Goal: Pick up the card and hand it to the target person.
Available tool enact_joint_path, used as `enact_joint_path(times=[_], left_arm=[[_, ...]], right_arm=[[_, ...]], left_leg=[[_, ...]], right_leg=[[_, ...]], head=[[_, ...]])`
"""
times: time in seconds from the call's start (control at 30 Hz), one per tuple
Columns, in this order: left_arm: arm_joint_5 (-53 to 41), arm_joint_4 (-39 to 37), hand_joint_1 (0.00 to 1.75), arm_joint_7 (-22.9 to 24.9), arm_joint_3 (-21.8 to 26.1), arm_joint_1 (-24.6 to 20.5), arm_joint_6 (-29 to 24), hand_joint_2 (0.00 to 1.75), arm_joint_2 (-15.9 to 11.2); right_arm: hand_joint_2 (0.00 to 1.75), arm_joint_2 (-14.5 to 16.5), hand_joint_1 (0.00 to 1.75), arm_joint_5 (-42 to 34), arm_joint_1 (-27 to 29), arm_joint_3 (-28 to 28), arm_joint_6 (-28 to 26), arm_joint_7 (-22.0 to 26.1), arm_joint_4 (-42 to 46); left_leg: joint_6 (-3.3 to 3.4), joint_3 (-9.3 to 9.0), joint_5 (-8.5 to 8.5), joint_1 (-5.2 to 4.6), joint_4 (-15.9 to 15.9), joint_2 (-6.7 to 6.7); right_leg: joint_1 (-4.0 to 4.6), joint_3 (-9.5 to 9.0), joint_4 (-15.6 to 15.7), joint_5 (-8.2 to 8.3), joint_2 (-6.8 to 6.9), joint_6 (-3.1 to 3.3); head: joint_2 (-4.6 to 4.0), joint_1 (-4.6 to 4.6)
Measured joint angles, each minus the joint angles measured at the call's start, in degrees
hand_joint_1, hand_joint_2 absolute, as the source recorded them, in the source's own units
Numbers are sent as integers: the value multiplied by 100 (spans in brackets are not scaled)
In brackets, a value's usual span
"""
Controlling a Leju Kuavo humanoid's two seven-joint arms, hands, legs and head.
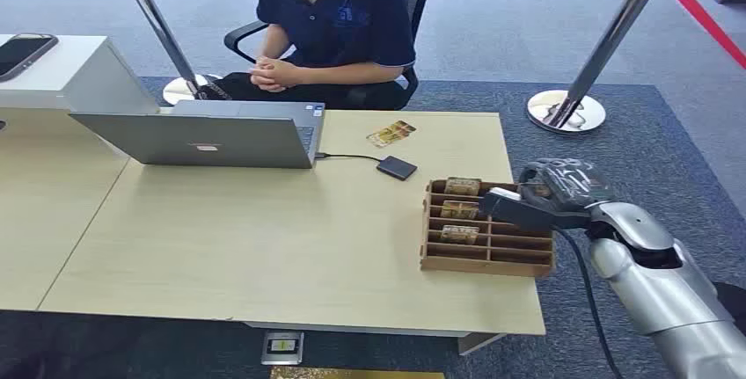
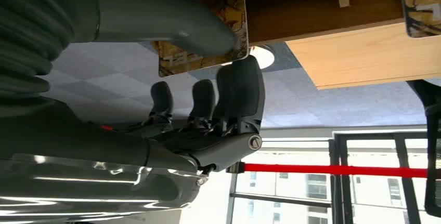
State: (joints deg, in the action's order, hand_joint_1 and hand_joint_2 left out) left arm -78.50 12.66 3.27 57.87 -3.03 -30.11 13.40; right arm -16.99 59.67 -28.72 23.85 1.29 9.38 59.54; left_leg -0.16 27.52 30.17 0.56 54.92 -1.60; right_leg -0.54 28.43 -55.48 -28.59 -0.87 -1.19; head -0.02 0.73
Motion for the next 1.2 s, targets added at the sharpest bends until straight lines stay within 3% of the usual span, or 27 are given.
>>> enact_joint_path(times=[0.43,0.77,1.2], left_arm=[[-3,0,0,-123,43,3,-23,0,2],[-63,0,0,-153,43,2,-23,0,0],[-106,0,0,-148,43,1,-19,0,0]], right_arm=[[175,-37,130,-96,-15,28,-38,35,-113],[175,-172,149,-126,126,14,-93,26,73],[175,-459,148,-98,417,-24,37,-74,990]], left_leg=[[0,-5,-1,0,1,0],[0,-7,-1,-1,3,0],[1,-5,-2,-1,4,0]], right_leg=[[0,-2,1,1,0,0],[0,-7,2,2,0,-3],[0,-4,1,4,0,-6]], head=[[0,-1],[0,-1],[0,0]])
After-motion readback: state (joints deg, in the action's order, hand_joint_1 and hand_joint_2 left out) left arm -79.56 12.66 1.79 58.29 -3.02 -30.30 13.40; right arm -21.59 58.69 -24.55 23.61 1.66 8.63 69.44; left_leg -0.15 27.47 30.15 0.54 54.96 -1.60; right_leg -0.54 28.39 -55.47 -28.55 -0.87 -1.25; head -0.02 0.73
